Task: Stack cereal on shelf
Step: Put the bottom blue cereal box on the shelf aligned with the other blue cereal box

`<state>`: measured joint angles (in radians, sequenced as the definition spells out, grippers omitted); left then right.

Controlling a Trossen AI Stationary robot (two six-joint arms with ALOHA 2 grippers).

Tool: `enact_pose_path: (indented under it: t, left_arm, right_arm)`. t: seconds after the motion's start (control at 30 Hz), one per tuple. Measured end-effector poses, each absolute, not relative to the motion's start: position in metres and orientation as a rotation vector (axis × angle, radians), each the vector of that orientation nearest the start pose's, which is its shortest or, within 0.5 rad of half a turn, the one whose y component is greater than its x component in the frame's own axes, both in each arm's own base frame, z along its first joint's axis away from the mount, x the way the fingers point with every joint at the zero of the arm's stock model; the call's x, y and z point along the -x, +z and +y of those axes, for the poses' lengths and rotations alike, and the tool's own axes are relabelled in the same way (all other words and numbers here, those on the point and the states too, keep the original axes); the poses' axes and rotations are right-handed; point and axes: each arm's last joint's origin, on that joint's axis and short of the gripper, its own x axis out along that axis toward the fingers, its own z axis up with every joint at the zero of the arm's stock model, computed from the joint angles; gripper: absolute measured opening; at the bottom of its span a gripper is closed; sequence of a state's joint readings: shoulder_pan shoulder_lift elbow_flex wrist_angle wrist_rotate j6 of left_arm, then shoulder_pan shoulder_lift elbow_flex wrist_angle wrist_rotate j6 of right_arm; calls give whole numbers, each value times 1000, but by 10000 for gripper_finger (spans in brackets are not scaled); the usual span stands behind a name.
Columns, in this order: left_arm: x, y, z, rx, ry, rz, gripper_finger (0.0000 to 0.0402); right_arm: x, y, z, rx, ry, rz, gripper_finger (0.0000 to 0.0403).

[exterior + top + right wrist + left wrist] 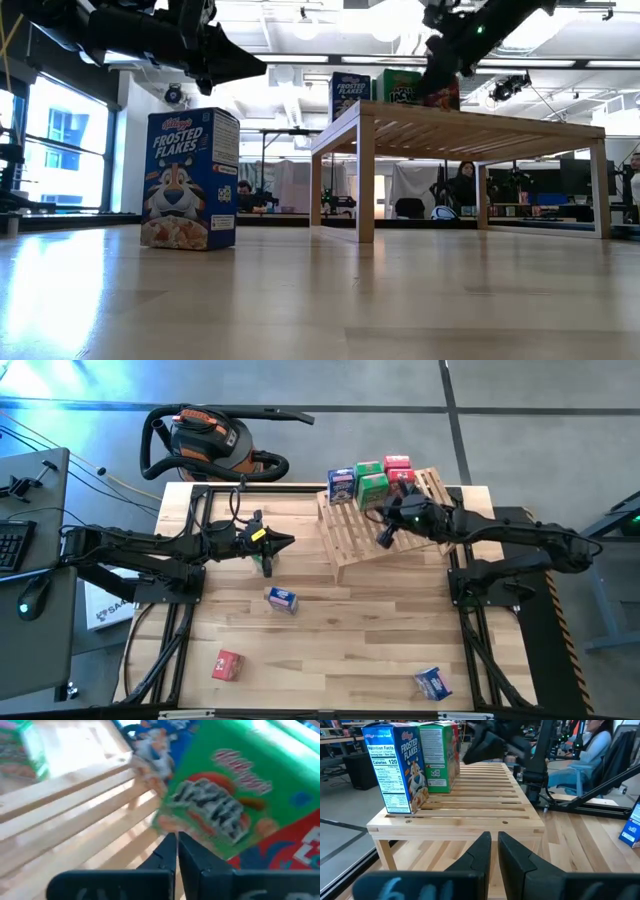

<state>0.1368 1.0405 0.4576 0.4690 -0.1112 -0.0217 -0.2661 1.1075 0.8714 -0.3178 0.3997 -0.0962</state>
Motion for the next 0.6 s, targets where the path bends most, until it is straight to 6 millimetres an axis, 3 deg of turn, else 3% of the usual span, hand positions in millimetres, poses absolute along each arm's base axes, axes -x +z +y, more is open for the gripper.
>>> enact_pose_path:
  t: [0.27, 0.6]
  left_arm:
    - [-217, 235, 33, 23, 249, 113, 23]
    - [-217, 235, 33, 41, 250, 113, 23]
  right_arm:
    - [-230, 302, -20, 153, -457, 512, 0]
    - [-232, 267, 35, 127, -237, 305, 0]
